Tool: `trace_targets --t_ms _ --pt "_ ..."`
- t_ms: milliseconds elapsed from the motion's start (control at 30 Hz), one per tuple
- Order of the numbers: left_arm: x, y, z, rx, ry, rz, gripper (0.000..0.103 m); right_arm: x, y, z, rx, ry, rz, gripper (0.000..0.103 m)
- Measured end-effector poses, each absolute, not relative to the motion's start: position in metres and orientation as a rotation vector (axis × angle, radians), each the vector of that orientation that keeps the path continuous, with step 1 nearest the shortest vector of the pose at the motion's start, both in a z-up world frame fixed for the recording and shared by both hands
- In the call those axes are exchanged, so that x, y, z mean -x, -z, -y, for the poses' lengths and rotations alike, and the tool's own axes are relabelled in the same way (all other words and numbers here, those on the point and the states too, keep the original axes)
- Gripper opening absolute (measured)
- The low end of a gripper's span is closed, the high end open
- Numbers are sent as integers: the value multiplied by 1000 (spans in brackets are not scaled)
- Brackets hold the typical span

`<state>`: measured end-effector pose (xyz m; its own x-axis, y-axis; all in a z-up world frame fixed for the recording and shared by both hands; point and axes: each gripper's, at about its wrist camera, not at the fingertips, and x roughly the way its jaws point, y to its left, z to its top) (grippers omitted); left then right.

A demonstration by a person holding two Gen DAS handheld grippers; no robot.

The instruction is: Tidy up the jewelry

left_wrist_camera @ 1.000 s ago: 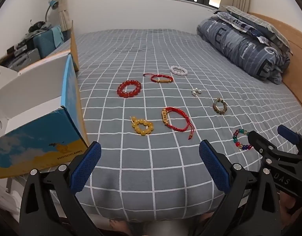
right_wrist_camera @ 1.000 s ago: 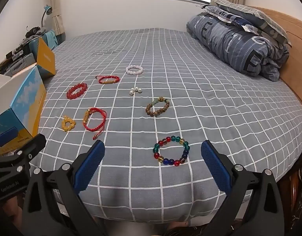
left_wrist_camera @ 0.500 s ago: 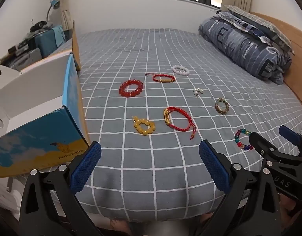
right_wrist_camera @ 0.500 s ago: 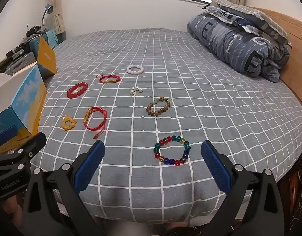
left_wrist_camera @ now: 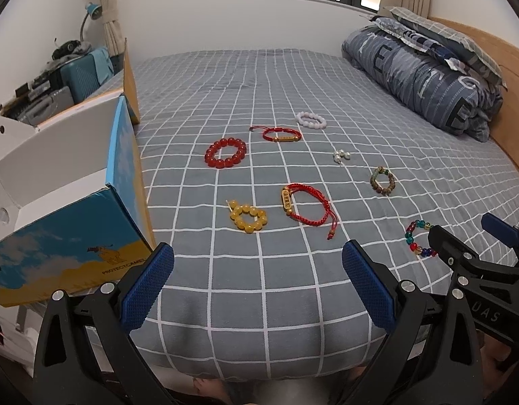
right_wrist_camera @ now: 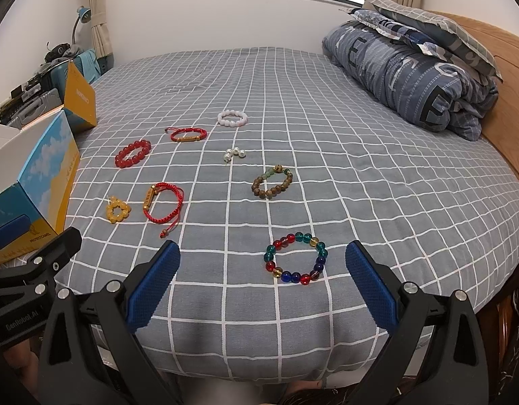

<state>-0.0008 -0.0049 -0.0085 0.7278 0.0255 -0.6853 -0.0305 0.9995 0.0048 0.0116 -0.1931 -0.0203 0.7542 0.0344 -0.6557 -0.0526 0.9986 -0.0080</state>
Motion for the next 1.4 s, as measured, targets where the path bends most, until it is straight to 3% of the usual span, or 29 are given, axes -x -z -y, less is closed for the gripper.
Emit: trace_targets --t_ms 1400 --pt "1 3 9 -4 -34 -742 97 -12 22 196 8 -56 -724 95"
